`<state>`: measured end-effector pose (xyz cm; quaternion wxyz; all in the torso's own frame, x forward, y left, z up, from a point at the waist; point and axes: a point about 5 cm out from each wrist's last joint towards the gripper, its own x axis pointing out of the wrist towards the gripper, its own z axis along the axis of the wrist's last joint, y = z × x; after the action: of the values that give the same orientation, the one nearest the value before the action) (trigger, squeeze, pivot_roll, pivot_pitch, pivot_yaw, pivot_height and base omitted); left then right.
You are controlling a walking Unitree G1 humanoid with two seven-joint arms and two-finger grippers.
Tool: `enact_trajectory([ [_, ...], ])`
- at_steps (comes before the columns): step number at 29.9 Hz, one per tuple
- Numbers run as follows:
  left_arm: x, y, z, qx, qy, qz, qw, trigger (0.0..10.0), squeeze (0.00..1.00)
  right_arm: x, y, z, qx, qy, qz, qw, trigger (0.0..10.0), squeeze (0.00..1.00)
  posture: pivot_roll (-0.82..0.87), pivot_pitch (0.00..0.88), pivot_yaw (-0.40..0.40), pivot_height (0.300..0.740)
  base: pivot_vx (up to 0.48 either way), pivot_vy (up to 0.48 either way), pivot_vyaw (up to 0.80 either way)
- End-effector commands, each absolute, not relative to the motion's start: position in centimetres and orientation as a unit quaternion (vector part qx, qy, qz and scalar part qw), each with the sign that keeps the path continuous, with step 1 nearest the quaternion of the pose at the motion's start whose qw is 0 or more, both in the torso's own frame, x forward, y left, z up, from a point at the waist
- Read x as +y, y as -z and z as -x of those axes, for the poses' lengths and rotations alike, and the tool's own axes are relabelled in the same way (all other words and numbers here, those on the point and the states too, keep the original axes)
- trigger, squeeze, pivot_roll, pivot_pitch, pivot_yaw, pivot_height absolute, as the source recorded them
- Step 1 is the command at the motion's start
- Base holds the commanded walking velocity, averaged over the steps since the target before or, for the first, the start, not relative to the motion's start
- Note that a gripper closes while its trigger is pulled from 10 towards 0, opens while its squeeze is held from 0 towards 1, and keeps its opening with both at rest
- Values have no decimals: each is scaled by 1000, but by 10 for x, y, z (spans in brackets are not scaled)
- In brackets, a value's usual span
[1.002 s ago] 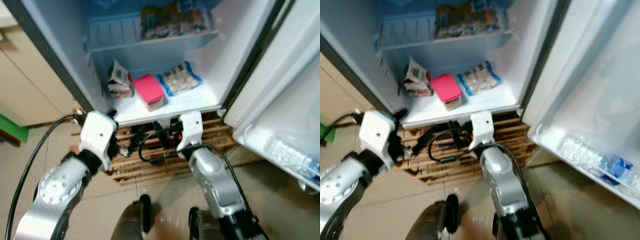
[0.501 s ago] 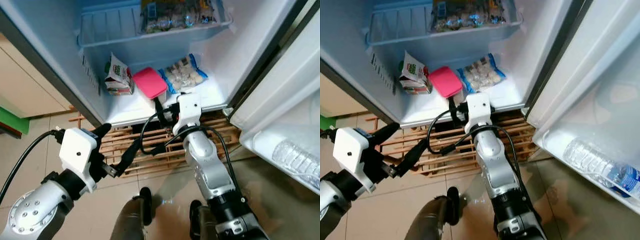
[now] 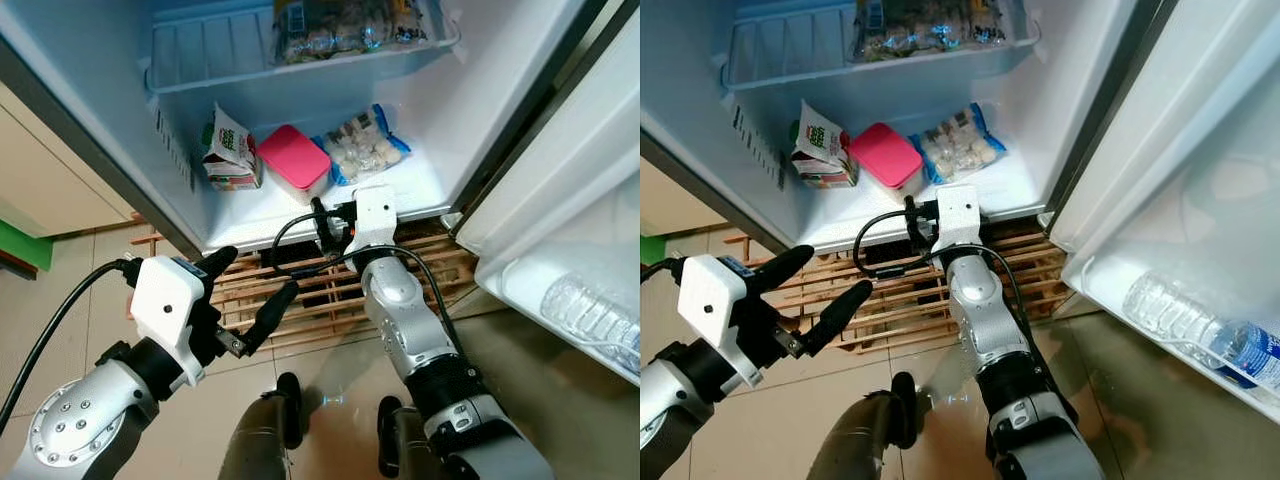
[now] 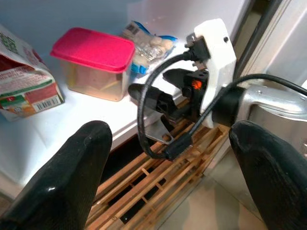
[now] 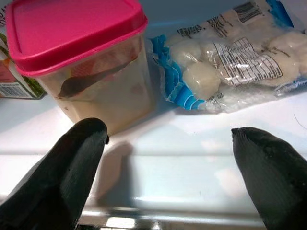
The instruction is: Restocking fridge
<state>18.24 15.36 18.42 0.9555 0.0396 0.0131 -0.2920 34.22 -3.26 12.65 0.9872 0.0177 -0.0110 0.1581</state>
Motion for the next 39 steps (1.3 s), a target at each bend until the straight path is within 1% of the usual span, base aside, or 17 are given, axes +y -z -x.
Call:
enact_trajectory([
  [1,153,-181,-180,21,294,-39,955,10000,0,18,-143,-335,-19,-204,-66,977,10000,0,169,347,50,740,0,0,0],
  [9,153,-181,-180,20,287,-39,957,10000,0,24,-161,-349,-50,-201,-45,977,10000,0,185,351,48,740,0,0,0],
  [16,151,-179,-185,16,282,-41,958,10000,0,17,-175,-360,-84,-179,-19,980,10000,0,176,334,36,740,0,0,0],
  [19,148,-178,-189,14,284,-39,958,10000,0,13,-174,-360,-87,-181,-19,979,10000,0,155,307,31,740,0,0,0],
  [20,145,-175,-195,16,290,-39,956,10000,0,8,-168,-358,-86,-181,-26,979,10000,0,126,280,26,740,0,0,0],
  [23,138,-169,-203,24,295,-31,955,10000,0,3,-160,-350,-87,-187,-39,978,10000,0,104,258,23,740,0,0,0],
  [24,134,-166,-208,28,295,-23,955,10000,0,-1,-152,-343,-80,-195,-42,977,10000,0,60,211,20,740,0,0,0],
  [25,134,-166,-208,28,295,-23,955,10000,0,-1,-152,-343,-80,-195,-42,977,10000,0,60,211,20,740,0,0,0],
  [27,128,-161,-221,32,292,-8,956,10000,0,-9,-137,-333,-55,-206,-45,976,10000,0,16,172,21,740,0,0,0],
  [30,109,-153,-243,31,317,18,948,10000,0,-48,-109,-318,-4,-200,-18,980,10000,0,-72,101,24,740,0,0,0],
  [32,107,-151,-246,33,320,21,947,10000,0,-53,-106,-317,1,-195,-16,981,10000,0,-83,89,26,740,0,0,0],
  [33,104,-151,-250,30,320,24,947,10000,0,-64,-106,-315,3,-181,-18,983,10000,0,-110,63,29,740,0,0,0],
  [34,101,-151,-260,22,310,24,950,10000,0,-82,-113,-312,-13,-157,-22,987,10000,0,-140,36,36,740,0,0,0],
  [35,101,-151,-260,22,310,24,950,10000,0,-82,-113,-312,-13,-157,-22,987,10000,0,-140,36,36,740,0,0,0],
  [36,103,-153,-268,13,283,28,959,10000,0,-97,-126,-308,-43,-140,-17,989,10000,0,-159,8,45,740,0,0,0],
  [37,103,-153,-268,13,283,28,959,10000,0,-97,-126,-308,-43,-140,-17,989,10000,0,-159,8,45,740,0,0,0],
  [39,112,-159,-271,-5,242,49,969,10000,0,-112,-139,-300,-74,-122,-7,990,10000,0,-168,0,52,740,0,0,0],
])
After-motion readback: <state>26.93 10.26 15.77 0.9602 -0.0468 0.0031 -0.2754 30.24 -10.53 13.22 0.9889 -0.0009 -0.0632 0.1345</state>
